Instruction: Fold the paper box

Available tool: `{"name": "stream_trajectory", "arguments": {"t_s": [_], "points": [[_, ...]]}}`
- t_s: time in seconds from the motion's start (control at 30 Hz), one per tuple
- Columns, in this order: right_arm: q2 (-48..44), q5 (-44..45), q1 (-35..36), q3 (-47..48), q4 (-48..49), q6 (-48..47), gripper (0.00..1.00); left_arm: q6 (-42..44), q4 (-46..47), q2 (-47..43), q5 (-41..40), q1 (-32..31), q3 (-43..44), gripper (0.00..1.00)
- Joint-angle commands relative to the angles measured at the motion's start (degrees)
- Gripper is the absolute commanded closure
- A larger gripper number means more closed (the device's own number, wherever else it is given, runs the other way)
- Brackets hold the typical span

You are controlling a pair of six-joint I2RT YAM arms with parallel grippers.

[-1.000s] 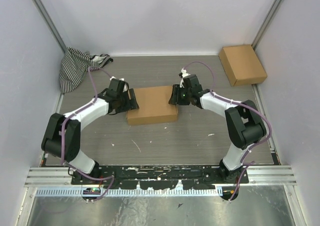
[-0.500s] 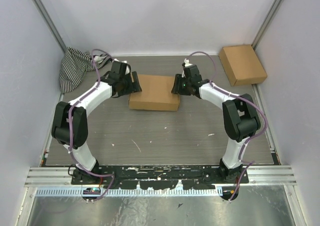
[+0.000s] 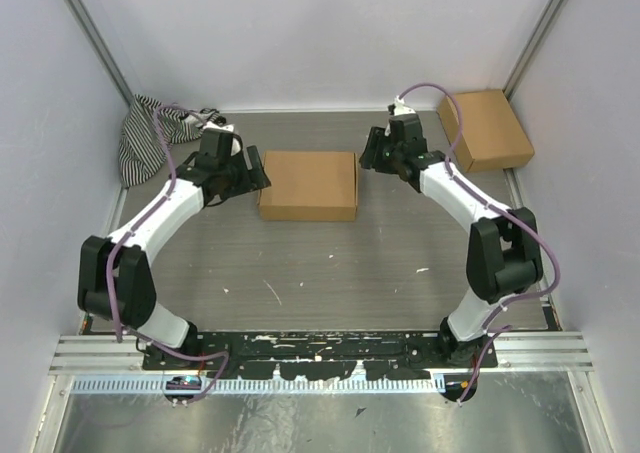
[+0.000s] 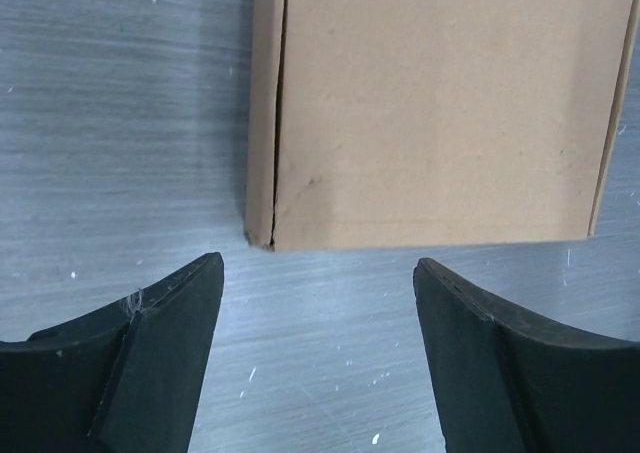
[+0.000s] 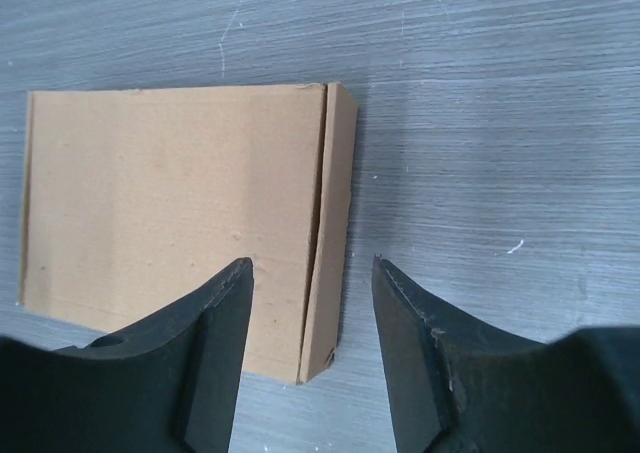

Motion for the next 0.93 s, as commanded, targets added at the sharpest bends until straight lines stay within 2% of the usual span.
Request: {"name": "stream_trajectory", "arguments": {"t_s": [0.0, 0.2, 0.23, 0.27, 0.3, 0.33, 0.43, 0.73, 0.9], "points": [[-7.9, 0.7, 0.1, -2.6, 1.3, -1.0, 0.44, -1.1, 3.2, -6.1, 0.3, 0.3, -4.5, 0.18], [-25.6, -0.4, 0.1, -14.6, 5.9, -2.5, 0.41, -1.4, 2.5, -19.2, 1.3, 0.3, -11.1, 0.14], [-28.3, -0.7, 0.1, -16.6, 6.4, -2.6, 0.30, -1.7, 2.9, -22.3, 1.1, 0.3, -12.7, 0.05], [-30.3, -0.2, 0.1, -17.7, 6.0, -2.4, 0.16, -2.0, 2.8, -23.9, 0.7, 0.2, -14.0, 0.01], [-31.6, 0.4, 0.1, -18.2, 4.9, -2.2, 0.06, -2.2, 2.4, -25.5, 0.4, 0.3, -14.9, 0.02], [-32.3, 0.4, 0.1, -18.3, 3.7, -2.2, 0.04, -2.0, 1.5, -26.6, 0.2, 0.3, -15.2, 0.02], [-33.8, -1.4, 0.1, -19.2, 2.4, -2.3, 0.00, -0.9, -1.3, -28.9, 0.1, 0.3, -15.8, 0.02], [-37.5, -3.3, 0.1, -23.6, 3.6, -3.0, 0.00, -0.4, -3.4, -35.6, -2.1, 0.3, -20.3, 0.02], [-38.7, 0.5, 0.2, -25.6, 3.9, -2.2, 0.00, -0.6, -2.2, -37.0, -1.5, 0.3, -23.2, 0.02]]}}
